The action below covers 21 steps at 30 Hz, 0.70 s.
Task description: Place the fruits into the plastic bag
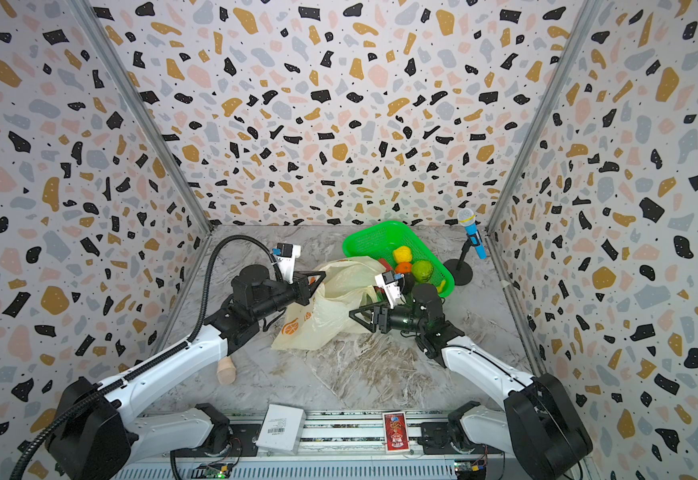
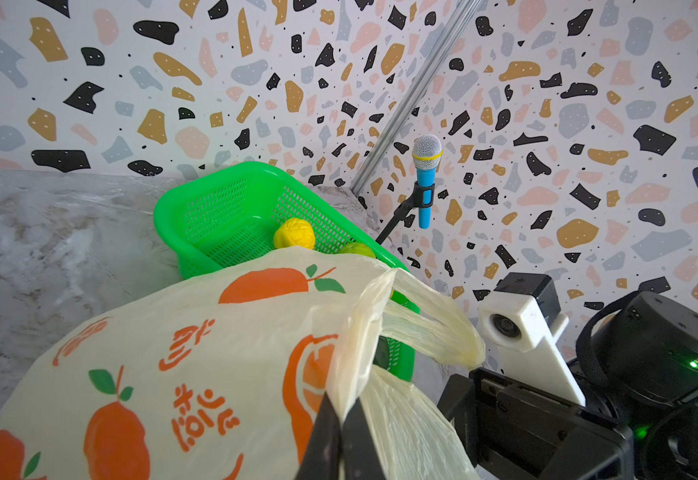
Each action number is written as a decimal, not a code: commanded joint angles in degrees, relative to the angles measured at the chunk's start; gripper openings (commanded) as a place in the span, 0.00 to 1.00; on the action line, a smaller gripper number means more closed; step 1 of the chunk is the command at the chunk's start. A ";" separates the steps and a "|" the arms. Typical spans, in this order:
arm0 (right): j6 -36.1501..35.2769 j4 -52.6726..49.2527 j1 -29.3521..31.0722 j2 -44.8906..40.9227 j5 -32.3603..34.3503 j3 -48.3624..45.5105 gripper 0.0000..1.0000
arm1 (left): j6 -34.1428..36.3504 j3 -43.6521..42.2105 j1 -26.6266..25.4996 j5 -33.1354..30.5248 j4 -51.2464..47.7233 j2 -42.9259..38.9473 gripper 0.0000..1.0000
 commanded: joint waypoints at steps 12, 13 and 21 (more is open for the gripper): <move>7.09 12.94 0.50 8.18 1.64 8.11 0.35 | 1.77 -1.54 0.22 2.05 3.51 -0.67 0.00; 7.35 13.19 0.51 8.23 1.82 8.42 0.26 | 1.68 -1.56 0.22 1.75 3.51 -0.68 0.00; -4.07 0.16 3.52 0.50 7.89 9.55 0.00 | -2.23 0.75 0.91 -1.83 3.24 1.65 0.00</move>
